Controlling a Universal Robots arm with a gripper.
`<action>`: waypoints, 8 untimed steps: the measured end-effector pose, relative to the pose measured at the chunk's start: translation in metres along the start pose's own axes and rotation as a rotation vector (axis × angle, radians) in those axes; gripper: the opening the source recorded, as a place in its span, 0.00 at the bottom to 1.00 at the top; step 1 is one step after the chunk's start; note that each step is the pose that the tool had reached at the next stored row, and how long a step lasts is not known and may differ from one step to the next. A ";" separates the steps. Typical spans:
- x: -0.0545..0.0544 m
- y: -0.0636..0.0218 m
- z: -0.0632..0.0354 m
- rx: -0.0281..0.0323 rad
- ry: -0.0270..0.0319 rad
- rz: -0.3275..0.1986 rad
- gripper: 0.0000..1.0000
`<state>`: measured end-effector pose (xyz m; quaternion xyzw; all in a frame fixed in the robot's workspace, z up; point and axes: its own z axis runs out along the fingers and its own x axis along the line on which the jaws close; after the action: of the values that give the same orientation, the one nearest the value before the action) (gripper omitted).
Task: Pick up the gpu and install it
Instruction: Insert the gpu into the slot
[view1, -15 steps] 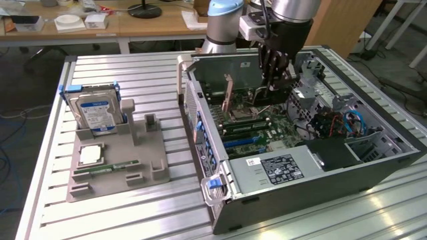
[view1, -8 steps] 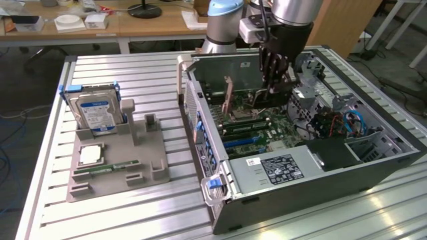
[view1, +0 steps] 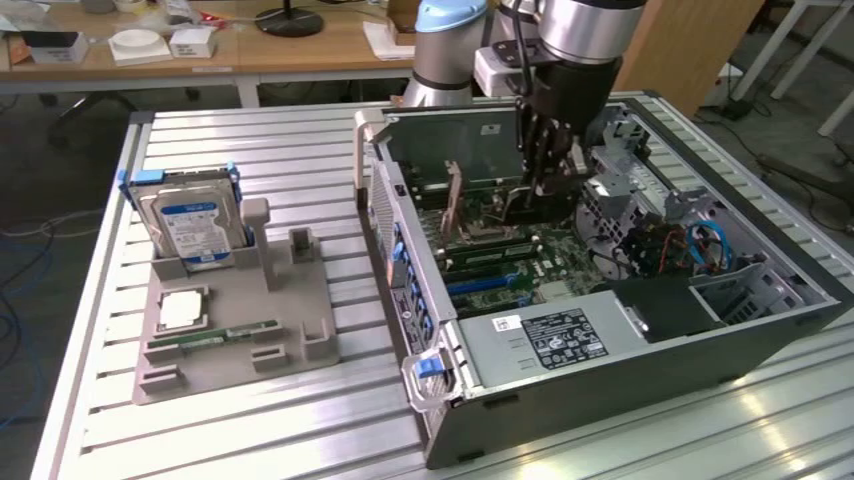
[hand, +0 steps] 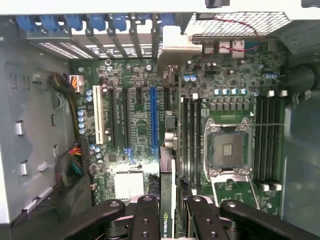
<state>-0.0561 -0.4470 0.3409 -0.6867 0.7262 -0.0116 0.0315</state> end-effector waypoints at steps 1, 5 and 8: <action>0.003 -0.0001 0.0004 0.0000 0.0000 0.000 0.26; 0.011 -0.0004 0.0021 0.0000 0.0002 0.000 0.26; 0.012 0.0029 0.0044 0.0001 0.0002 0.000 0.26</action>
<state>-0.0593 -0.4584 0.3360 -0.6866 0.7262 -0.0117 0.0314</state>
